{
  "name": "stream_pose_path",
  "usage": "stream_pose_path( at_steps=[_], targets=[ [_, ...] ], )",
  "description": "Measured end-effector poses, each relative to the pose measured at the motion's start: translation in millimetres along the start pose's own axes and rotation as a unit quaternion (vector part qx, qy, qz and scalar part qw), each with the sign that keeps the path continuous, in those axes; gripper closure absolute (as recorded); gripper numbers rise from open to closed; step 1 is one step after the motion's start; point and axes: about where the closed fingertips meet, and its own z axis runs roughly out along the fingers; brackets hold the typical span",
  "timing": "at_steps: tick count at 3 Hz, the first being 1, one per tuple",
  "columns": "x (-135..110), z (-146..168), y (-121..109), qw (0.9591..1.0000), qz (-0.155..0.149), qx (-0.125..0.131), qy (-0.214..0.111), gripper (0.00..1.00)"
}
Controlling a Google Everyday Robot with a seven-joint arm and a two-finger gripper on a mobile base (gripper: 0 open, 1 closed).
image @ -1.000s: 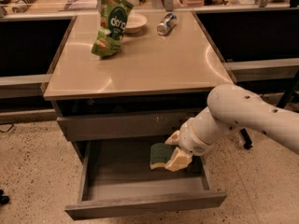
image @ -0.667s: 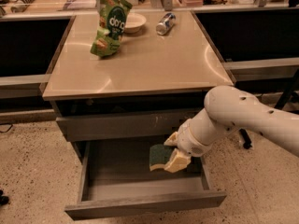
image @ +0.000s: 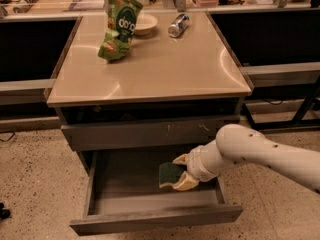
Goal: Place sponge into middle drawer
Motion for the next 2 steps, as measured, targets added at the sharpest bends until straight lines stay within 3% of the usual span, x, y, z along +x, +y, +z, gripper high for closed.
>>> stream_pose_path(
  at_steps=[1, 2],
  targets=[
    [26.1, 60.6, -27.7, 0.9987, 0.016, 0.023, -0.043, 1.00],
    [24.5, 57.7, -27.7, 0.9988, 0.013, 0.024, -0.041, 1.00]
  ],
)
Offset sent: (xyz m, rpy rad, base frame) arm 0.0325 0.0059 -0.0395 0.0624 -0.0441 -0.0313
